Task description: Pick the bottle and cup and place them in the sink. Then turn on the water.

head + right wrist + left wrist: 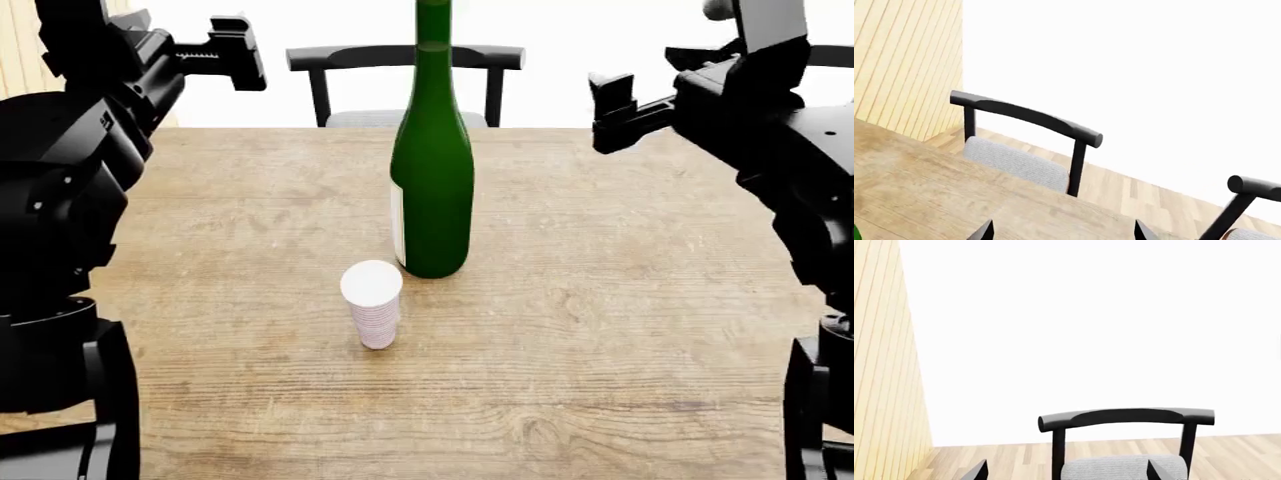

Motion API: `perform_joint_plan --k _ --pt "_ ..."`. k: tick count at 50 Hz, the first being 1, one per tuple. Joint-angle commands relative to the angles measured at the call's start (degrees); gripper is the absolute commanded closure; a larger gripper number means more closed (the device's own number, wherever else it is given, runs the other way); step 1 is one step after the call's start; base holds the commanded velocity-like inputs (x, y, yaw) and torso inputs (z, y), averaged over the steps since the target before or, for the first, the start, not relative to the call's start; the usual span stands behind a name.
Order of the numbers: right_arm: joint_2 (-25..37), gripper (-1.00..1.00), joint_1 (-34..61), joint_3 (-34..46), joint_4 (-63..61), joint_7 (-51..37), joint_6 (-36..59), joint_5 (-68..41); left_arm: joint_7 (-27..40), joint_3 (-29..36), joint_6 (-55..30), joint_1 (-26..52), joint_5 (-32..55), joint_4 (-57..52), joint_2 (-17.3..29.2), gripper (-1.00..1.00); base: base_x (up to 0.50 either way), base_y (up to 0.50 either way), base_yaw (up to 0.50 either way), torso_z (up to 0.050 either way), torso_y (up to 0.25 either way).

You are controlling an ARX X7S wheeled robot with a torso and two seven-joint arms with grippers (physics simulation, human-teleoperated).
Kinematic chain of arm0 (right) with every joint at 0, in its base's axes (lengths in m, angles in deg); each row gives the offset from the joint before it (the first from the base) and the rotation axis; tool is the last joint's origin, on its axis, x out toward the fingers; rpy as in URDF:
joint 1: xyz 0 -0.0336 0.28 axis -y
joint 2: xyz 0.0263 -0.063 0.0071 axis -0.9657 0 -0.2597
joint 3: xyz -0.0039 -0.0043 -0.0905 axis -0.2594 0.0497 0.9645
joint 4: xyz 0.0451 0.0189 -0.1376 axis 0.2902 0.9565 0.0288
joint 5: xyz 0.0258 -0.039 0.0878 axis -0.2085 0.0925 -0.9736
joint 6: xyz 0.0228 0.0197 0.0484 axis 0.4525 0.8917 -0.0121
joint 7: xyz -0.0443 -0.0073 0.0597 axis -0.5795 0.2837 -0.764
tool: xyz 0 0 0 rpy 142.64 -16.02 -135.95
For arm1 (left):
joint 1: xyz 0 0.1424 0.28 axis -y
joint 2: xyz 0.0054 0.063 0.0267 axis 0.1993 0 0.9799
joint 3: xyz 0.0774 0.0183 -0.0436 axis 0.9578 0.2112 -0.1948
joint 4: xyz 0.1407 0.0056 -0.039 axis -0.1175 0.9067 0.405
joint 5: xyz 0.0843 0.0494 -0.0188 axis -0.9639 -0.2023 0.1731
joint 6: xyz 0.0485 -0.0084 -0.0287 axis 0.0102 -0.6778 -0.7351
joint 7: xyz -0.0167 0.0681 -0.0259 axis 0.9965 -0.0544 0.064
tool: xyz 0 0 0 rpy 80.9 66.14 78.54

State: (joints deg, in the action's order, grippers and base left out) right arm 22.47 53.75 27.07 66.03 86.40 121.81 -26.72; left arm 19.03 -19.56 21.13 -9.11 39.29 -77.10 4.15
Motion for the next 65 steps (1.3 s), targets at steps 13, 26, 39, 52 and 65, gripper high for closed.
perform_joint_plan --k 13,26,39,52,65 --pt "10.77 -1.00 -5.17 4.28 -18.56 18.79 13.05 -13.85 -0.24 1.19 0.96 0.20 -0.03 0.53 0.15 -1.00 0.00 0.00 0.00 0.000 0.000" --pt "11.06 -1.00 -6.23 9.04 -22.74 22.42 14.84 -16.87 -0.03 1.27 1.00 0.08 0.17 0.45 0.28 -1.00 0.00 0.00 0.00 0.000 0.000" --pt "9.24 -1.00 -5.65 13.18 -23.20 23.01 14.94 -17.15 0.21 1.18 0.73 -0.15 0.49 -0.17 0.56 -1.00 0.00 0.00 0.00 0.000 0.000" --pt "6.77 -1.00 -4.25 16.65 -21.53 23.45 14.14 -16.82 0.45 0.95 1.04 -0.30 0.77 -0.16 0.72 -1.00 0.00 0.00 0.00 0.000 0.000" --pt "3.00 -1.00 -4.16 20.64 -19.08 24.24 11.64 -16.32 0.57 0.60 0.79 -0.40 1.18 -0.53 1.20 -1.00 0.00 0.00 0.00 0.000 0.000"
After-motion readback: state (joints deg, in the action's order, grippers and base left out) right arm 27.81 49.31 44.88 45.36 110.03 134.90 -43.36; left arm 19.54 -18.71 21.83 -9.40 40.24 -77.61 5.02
